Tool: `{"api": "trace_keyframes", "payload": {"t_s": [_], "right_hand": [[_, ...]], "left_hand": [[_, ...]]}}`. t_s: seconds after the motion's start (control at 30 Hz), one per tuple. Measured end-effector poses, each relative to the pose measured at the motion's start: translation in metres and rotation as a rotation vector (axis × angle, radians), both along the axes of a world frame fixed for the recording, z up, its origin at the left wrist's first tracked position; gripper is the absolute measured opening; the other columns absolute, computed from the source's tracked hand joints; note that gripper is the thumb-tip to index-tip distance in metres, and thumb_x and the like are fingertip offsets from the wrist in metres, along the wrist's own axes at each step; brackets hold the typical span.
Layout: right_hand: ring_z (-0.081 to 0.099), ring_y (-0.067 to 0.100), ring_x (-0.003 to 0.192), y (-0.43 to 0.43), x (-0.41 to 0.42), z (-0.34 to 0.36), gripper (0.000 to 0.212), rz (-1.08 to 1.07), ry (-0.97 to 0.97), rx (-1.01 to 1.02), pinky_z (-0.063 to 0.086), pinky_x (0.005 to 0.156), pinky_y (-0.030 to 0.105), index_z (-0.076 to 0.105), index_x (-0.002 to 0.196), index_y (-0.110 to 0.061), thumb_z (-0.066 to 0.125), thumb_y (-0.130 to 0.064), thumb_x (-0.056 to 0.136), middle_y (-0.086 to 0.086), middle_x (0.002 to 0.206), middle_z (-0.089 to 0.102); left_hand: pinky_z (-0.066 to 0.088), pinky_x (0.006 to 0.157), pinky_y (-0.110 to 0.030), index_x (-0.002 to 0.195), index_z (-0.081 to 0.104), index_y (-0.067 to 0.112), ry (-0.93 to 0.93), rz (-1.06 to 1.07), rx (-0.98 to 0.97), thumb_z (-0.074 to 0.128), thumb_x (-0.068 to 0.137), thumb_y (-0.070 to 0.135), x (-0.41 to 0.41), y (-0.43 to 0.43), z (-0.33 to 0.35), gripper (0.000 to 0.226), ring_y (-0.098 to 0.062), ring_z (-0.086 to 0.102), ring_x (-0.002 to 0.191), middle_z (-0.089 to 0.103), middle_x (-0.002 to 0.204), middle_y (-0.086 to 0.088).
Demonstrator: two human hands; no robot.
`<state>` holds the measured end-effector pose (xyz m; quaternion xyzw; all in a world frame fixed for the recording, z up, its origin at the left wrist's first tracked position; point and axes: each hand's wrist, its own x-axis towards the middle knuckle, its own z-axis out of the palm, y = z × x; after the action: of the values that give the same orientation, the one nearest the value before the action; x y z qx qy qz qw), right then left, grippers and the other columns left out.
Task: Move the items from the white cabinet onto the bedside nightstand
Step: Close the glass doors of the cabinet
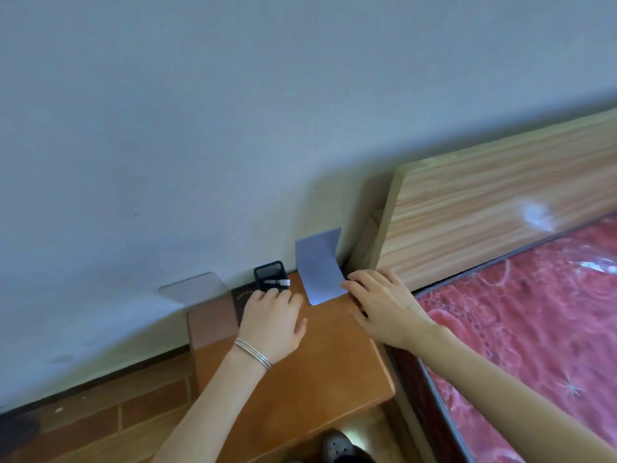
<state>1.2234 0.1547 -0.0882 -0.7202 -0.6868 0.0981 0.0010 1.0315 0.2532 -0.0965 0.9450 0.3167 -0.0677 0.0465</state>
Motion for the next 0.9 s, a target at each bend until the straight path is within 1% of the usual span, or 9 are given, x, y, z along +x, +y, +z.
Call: {"api": "trace_keyframes", "payload": {"t_s": [0.07,0.1,0.2,0.27,0.33,0.43,0.6,0.73,0.9], "right_hand": [[0.057,0.023,0.107,-0.023,0.009,0.036,0.046,-0.064,-0.013,0.038,0.043,0.093,0.041,0.056,0.119,-0.017,0.043,-0.035,0.079,0.003,0.116,0.061],[0.056,0.023,0.108,-0.039,0.013,0.053,0.047,-0.106,-0.025,0.051,0.042,0.095,0.041,0.054,0.121,-0.017,0.042,-0.036,0.079,0.003,0.118,0.06],[0.054,0.02,0.112,-0.09,0.022,0.095,0.047,-0.28,-0.093,0.109,0.04,0.098,0.04,0.05,0.125,-0.019,0.044,-0.034,0.081,0.0,0.121,0.058],[0.054,0.019,0.114,-0.127,0.023,0.114,0.046,-0.417,-0.128,0.123,0.042,0.098,0.04,0.051,0.125,-0.019,0.045,-0.037,0.082,0.0,0.122,0.058],[0.053,0.021,0.115,-0.166,0.016,0.126,0.048,-0.575,-0.159,0.134,0.042,0.098,0.042,0.052,0.124,-0.019,0.056,-0.037,0.08,0.001,0.122,0.058],[0.055,0.023,0.113,-0.224,-0.013,0.132,0.052,-0.795,-0.223,0.104,0.044,0.095,0.042,0.053,0.123,-0.018,0.066,-0.037,0.076,0.003,0.119,0.06],[0.059,0.024,0.106,-0.321,-0.097,0.147,0.048,-1.177,-0.227,0.037,0.048,0.088,0.041,0.058,0.117,-0.02,0.061,-0.036,0.072,0.004,0.114,0.062],[0.061,0.022,0.103,-0.405,-0.187,0.164,0.052,-1.504,-0.273,-0.049,0.05,0.086,0.04,0.06,0.115,-0.02,0.071,-0.037,0.067,0.003,0.112,0.064],[0.059,0.024,0.108,-0.485,-0.323,0.187,0.053,-1.915,-0.304,-0.155,0.049,0.089,0.039,0.059,0.118,-0.021,0.068,-0.045,0.07,0.005,0.115,0.064]], "left_hand": [[0.048,0.063,-0.035,0.086,0.068,0.018,-0.094,-0.096,0.044,0.061,0.073,0.037,0.016,-0.008,0.032,0.024,-0.021,0.062,0.07,0.066,0.073,0.003],[0.047,0.062,-0.034,0.085,0.068,0.018,-0.154,-0.142,0.055,0.059,0.073,0.037,0.025,-0.015,0.048,0.024,-0.021,0.062,0.069,0.065,0.071,0.003],[0.047,0.064,-0.032,0.092,0.069,0.017,-0.301,-0.304,0.067,0.062,0.073,0.035,0.056,-0.034,0.086,0.027,-0.02,0.062,0.074,0.067,0.076,0.003],[0.049,0.067,-0.033,0.093,0.069,0.017,-0.34,-0.408,0.034,0.051,0.078,0.038,0.077,-0.05,0.105,0.032,-0.019,0.062,0.079,0.067,0.081,0.003],[0.051,0.069,-0.034,0.097,0.069,0.016,-0.368,-0.552,-0.013,0.043,0.079,0.04,0.096,-0.069,0.117,0.04,-0.019,0.063,0.083,0.068,0.086,0.002],[0.051,0.073,-0.034,0.103,0.068,0.015,-0.367,-0.794,-0.049,0.041,0.079,0.041,0.116,-0.105,0.13,0.045,-0.019,0.064,0.088,0.068,0.093,0.001],[0.051,0.071,-0.032,0.104,0.069,0.017,-0.349,-1.194,-0.056,0.041,0.078,0.044,0.124,-0.192,0.155,0.047,-0.018,0.064,0.085,0.069,0.092,0.002],[0.051,0.068,-0.033,0.103,0.069,0.018,-0.338,-1.524,-0.068,0.038,0.077,0.045,0.116,-0.294,0.17,0.049,-0.018,0.064,0.08,0.069,0.09,0.003],[0.052,0.067,-0.033,0.1,0.069,0.016,-0.392,-1.95,-0.162,0.04,0.074,0.045,0.055,-0.434,0.186,0.049,-0.021,0.065,0.081,0.069,0.091,0.001]]}}
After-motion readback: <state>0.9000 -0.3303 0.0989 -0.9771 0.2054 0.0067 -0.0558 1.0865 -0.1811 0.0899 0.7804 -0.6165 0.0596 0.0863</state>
